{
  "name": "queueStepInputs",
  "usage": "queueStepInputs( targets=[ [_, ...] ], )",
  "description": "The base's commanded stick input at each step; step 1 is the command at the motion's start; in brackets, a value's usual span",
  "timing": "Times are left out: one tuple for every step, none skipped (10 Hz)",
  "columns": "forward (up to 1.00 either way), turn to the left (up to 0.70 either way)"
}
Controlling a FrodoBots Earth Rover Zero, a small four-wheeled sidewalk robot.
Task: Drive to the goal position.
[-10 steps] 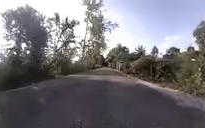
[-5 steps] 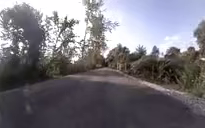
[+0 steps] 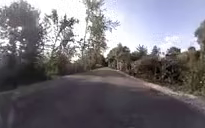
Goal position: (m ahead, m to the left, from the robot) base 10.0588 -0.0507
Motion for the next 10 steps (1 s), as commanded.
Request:
queueStepInputs(
  targets=[
    [0.7, 0.0],
    [0.7, 0.0],
    [0.7, 0.0],
    [0.7, 0.0],
    [0.7, 0.0],
    [0.7, 0.0],
    [0.7, 0.0],
    [0.7, 0.0],
    [0.7, 0.0],
    [0.7, 0.0]
  ],
)
